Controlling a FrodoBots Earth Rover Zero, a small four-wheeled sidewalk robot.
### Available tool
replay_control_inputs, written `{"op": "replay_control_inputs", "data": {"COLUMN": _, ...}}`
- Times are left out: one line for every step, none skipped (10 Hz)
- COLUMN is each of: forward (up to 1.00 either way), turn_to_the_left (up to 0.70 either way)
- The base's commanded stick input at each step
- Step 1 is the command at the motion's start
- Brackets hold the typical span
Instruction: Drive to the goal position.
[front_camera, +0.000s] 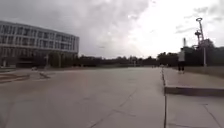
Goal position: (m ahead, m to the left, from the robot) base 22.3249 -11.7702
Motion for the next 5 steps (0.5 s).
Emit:
{"op": "replay_control_inputs", "data": {"forward": 0.7, "turn_to_the_left": -0.01}}
{"op": "replay_control_inputs", "data": {"forward": 0.7, "turn_to_the_left": -0.01}}
{"op": "replay_control_inputs", "data": {"forward": 0.7, "turn_to_the_left": -0.01}}
{"op": "replay_control_inputs", "data": {"forward": 0.7, "turn_to_the_left": -0.01}}
{"op": "replay_control_inputs", "data": {"forward": 0.7, "turn_to_the_left": -0.01}}
